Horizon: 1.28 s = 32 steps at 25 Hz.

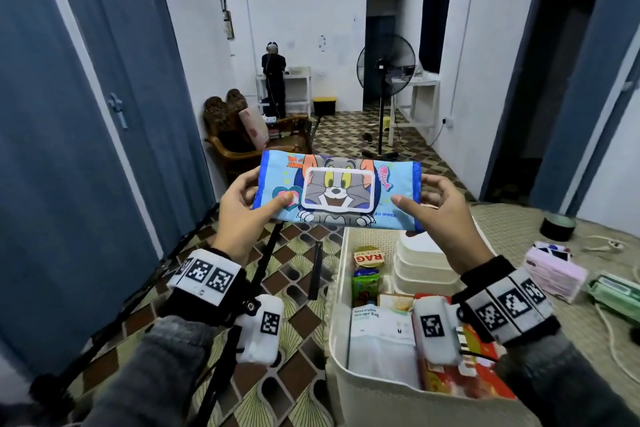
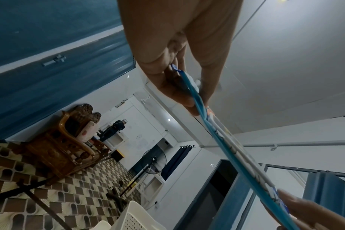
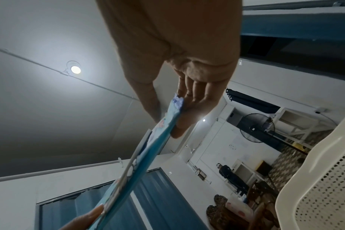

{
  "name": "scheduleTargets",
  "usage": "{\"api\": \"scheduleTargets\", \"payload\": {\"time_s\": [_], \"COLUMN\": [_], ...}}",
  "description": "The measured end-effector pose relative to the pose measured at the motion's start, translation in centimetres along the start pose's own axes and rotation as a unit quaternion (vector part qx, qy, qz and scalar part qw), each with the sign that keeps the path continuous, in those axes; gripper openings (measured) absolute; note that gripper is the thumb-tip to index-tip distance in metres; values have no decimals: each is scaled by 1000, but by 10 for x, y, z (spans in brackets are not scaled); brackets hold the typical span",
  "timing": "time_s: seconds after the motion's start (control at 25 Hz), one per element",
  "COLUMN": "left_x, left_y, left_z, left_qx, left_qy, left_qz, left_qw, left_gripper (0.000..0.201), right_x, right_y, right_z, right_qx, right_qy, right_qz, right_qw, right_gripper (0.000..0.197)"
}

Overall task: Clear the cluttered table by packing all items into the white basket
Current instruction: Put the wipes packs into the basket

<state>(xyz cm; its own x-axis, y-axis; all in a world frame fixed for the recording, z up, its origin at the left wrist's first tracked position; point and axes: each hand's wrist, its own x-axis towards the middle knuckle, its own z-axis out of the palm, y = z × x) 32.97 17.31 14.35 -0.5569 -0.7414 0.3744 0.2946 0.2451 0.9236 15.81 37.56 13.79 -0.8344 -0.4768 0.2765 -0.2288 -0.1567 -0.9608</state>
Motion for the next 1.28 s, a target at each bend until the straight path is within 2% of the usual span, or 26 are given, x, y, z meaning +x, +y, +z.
{"api": "scheduleTargets", "payload": {"time_s": [0.12, 0.24, 0.48, 0.64, 0.88, 1.0, 1.28], "left_x": [27, 65, 147, 189, 201, 205, 213], "left_y": [-23, -47, -102, -130, -152, -162, -183], "left_z": [15, 32, 54, 71, 116, 143, 233], "left_qx": [5, -5, -16, -9, -41, -44, -5], "left_qy": [-40, -84, -187, -296, -403, -456, -576], "left_qz": [-20, -37, -59, -77, -93, -88, -45], "left_qw": [999, 996, 981, 952, 909, 885, 816], "left_gripper": [60, 57, 56, 53, 47, 45, 47], "right_x": [16, 37, 77, 77, 55, 45, 26], "right_y": [14, 28, 63, 86, 104, 111, 123], "right_z": [0, 4, 18, 32, 15, 0, -33], "right_qx": [-28, -29, -49, -26, -48, -65, -109], "right_qy": [32, 55, 159, 277, 405, 436, 513], "right_qz": [7, 23, 49, 76, 80, 99, 151], "right_qw": [999, 998, 985, 958, 909, 892, 838], "right_gripper": [62, 64, 65, 58, 45, 36, 42]}}
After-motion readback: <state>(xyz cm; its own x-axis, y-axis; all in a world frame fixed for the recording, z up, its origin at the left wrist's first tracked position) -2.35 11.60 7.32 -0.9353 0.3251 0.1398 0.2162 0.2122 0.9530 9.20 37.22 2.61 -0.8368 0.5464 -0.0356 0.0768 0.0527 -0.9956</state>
